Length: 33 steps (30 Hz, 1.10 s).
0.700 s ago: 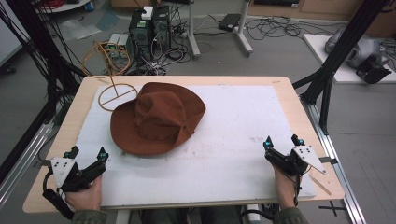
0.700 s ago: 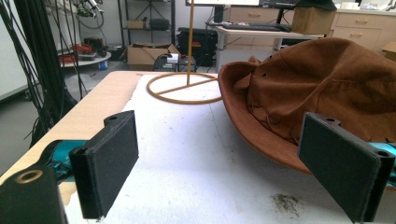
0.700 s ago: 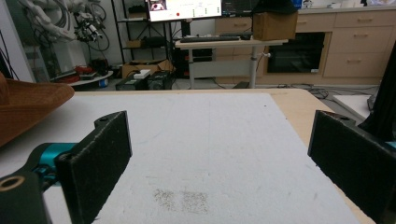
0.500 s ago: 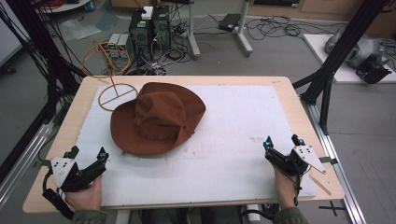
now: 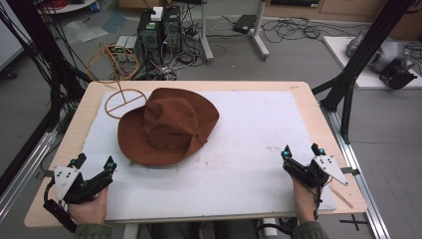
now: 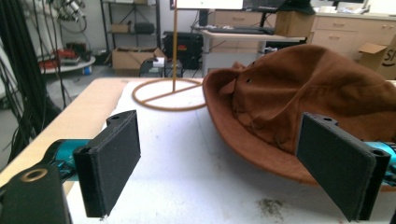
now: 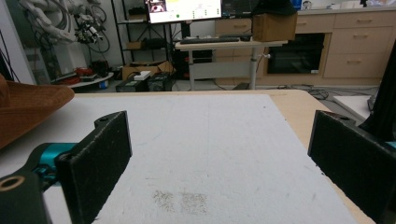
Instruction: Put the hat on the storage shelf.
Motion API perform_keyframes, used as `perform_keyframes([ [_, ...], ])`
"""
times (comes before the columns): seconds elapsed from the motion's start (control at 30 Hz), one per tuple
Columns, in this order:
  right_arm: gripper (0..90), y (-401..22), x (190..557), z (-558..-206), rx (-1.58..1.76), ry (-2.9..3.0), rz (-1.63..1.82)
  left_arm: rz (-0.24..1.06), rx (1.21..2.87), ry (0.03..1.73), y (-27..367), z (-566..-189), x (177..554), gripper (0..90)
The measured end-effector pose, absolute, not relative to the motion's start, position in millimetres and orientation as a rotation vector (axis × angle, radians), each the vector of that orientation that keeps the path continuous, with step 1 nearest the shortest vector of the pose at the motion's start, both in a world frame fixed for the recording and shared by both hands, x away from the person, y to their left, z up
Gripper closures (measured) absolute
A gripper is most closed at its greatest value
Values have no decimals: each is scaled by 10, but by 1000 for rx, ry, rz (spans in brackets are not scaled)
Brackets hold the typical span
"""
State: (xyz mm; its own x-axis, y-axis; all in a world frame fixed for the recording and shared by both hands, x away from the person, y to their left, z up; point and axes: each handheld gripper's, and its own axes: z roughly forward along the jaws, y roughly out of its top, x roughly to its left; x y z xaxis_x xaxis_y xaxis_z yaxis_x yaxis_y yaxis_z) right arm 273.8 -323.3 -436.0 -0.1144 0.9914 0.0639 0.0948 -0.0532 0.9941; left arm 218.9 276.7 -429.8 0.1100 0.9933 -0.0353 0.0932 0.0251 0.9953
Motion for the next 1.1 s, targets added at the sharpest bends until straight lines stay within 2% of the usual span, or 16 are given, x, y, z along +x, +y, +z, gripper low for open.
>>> perform_keyframes([
  [0.2, 54, -3233, 2736, -4355, 1260, 1340, 1302, 1047, 1362, 1144, 2744, -4185, 2182, 142],
  [0.5, 54, -3232, 2729, -4343, 1253, 1349, 1320, 963, 1418, 1097, 2749, -4073, 2316, 137],
  [0.87, 53, -3203, 2738, -4357, 1254, 1368, 1328, 836, 1651, 947, 2440, -3611, 2830, 140],
  [1.1, 54, -3188, 2745, -4366, 1242, 1383, 1326, 783, 1785, 909, 2251, -3492, 3188, 141],
])
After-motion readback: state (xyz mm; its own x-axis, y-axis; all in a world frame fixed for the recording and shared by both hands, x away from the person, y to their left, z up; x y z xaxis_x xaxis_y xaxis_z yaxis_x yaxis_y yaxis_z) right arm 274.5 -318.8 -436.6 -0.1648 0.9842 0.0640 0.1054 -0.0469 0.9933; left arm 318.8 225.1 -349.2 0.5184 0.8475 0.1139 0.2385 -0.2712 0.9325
